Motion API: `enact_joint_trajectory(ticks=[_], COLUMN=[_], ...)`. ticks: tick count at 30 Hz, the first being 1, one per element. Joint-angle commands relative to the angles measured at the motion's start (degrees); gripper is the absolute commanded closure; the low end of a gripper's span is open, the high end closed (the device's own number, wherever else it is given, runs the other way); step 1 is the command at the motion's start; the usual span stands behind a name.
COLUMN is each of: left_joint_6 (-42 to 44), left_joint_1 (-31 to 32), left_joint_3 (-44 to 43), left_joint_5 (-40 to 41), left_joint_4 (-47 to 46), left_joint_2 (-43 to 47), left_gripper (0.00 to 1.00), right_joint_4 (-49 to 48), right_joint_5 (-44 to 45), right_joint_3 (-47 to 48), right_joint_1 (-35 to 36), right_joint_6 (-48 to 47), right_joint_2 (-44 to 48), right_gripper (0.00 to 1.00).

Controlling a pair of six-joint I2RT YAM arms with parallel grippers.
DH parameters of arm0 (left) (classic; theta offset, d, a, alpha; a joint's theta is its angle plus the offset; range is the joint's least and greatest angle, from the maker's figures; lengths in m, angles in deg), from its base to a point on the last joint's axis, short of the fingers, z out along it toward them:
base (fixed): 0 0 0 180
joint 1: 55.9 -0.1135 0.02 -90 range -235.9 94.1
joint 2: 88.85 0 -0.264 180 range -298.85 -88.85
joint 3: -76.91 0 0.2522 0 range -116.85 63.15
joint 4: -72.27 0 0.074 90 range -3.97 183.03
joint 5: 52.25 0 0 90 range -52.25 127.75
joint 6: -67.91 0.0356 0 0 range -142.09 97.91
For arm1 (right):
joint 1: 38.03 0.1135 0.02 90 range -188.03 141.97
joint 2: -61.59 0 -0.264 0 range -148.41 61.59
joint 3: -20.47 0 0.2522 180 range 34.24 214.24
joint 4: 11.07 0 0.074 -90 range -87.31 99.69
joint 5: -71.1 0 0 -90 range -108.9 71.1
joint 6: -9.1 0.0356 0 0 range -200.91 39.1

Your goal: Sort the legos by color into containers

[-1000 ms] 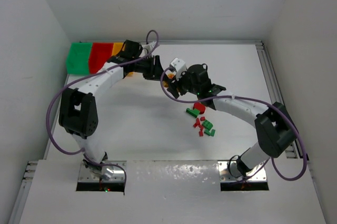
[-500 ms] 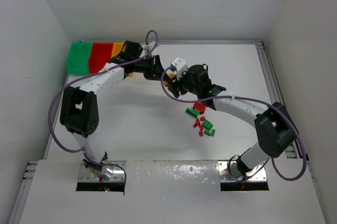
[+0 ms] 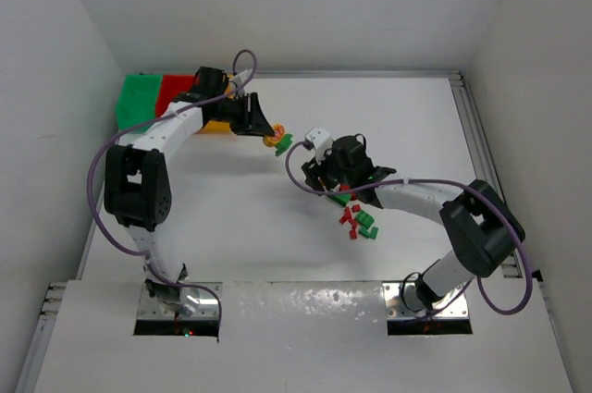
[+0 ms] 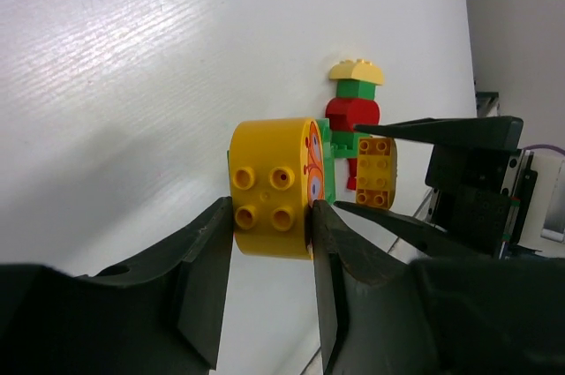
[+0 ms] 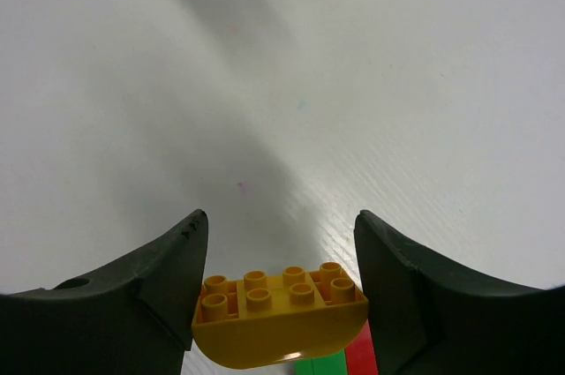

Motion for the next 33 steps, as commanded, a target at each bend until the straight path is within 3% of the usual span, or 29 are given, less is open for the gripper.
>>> enact_joint_trajectory(ticks=[1, 15, 22, 33], left_joint_6=[1.89, 10.59, 18.31, 20.96], left_joint_1=[0.73, 0.99, 3.36, 6.18], left_joint_3=[-2.57, -4.41, -0.29, 2.88], left_joint_5=[-0.77, 4.42, 0.21, -3.58], left_joint_4=[-0.47, 5.94, 7.09, 5.16], left_joint_2=[0.68, 0.86, 0.51, -5.82], left_gripper=[1.0, 1.0, 1.0, 1.0], right_joint_4=[-2.21, -1.68, 2.18, 2.63], right_joint_5=[0.84, 5.4, 11.04, 12.71], right_joint_3=[0.61, 5.53, 10.9, 11.16], right_joint_1=[-0.19, -0.28, -0.54, -0.63], right_joint_6=[0.58, 9.7, 13.32, 15.52], right_joint_2=[1.74, 5.07, 8.06, 9.11], right_gripper=[1.0, 1.0, 1.0, 1.0])
